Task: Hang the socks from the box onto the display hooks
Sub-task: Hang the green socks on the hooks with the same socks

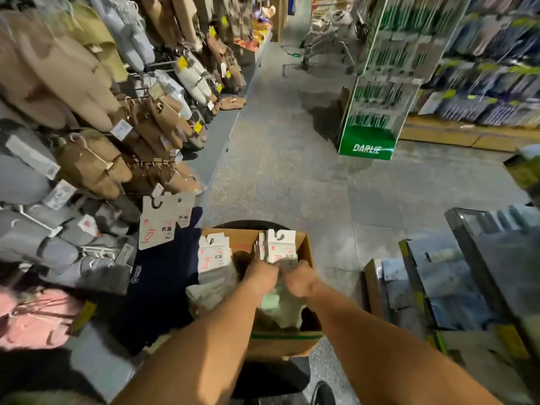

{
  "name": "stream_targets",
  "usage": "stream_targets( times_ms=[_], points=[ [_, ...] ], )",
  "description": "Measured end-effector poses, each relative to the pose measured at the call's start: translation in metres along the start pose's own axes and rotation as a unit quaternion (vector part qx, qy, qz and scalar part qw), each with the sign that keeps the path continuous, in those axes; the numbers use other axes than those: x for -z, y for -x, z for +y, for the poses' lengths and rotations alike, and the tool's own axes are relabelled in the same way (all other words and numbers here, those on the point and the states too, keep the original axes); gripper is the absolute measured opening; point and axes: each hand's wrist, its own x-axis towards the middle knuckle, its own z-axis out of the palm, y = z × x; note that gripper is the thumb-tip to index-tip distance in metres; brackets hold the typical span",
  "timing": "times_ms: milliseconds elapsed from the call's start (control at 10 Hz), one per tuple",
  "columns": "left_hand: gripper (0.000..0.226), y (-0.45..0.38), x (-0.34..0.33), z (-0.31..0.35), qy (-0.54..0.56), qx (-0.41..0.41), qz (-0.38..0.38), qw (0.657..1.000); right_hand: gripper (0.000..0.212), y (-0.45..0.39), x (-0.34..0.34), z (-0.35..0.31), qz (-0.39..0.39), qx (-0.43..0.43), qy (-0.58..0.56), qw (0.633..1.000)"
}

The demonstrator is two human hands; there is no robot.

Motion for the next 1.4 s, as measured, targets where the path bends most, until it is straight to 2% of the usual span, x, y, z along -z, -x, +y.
stream_targets(
  times_ms=[100,200,300,400,500,600,700,800,900,1000,1100,1200,1300,1400],
  points=[
    [0.046,-0.040,-0.010,-0.021,-0.013,0.010,0.021,1.000,0.033,-0.009,-0.006,0.002,-0.035,-0.004,-0.053,0.998],
    [0.055,-0.079,-0.019,-0.047,0.011,0.022,0.046,0.999,0.036,-0.015,-0.027,0.005,0.046,-0.090,-0.263,0.960],
    [0.049,-0.064,-0.015,-0.038,0.015,0.013,0.033,0.999,0.035,-0.016,-0.027,0.009,0.044,-0.078,-0.283,0.955],
    [0.039,-0.017,-0.005,-0.007,0.055,0.026,0.010,0.998,0.038,-0.018,-0.024,0.012,0.010,-0.110,-0.346,0.932],
    [0.033,-0.019,-0.008,-0.007,0.049,0.037,0.016,0.998,0.040,-0.022,-0.024,0.013,-0.014,-0.118,-0.392,0.912],
    [0.038,-0.021,-0.007,-0.008,0.053,0.039,0.013,0.998,0.037,-0.023,-0.024,0.011,-0.027,-0.118,-0.415,0.902],
    [0.035,-0.023,0.001,-0.014,0.111,0.053,-0.033,0.992,0.049,-0.019,-0.024,0.013,-0.031,-0.082,-0.451,0.888],
    [0.030,-0.022,0.006,-0.017,0.156,0.056,-0.082,0.983,0.048,-0.014,-0.022,0.015,-0.042,-0.064,-0.471,0.879],
    [0.037,-0.014,0.011,-0.017,0.211,0.035,-0.118,0.970,0.038,-0.008,-0.018,0.015,-0.011,-0.039,-0.463,0.885],
    [0.034,-0.007,0.016,-0.016,0.240,0.004,-0.134,0.961,0.061,-0.001,-0.015,0.010,0.032,-0.020,-0.427,0.904],
    [0.031,0.009,0.032,-0.003,0.307,-0.030,-0.148,0.939,0.069,0.017,0.004,0.002,0.056,0.041,-0.355,0.932],
    [0.030,0.035,0.049,0.023,0.344,-0.089,-0.107,0.929,0.052,0.025,0.027,-0.018,0.021,0.134,-0.346,0.929],
    [0.036,0.056,0.055,0.043,0.363,-0.129,0.023,0.922,0.048,0.034,0.041,-0.045,0.051,0.221,-0.299,0.927],
    [0.037,0.088,0.068,0.053,0.399,-0.182,0.087,0.895,0.034,0.042,0.053,-0.069,0.088,0.306,-0.233,0.919]
  ],
)
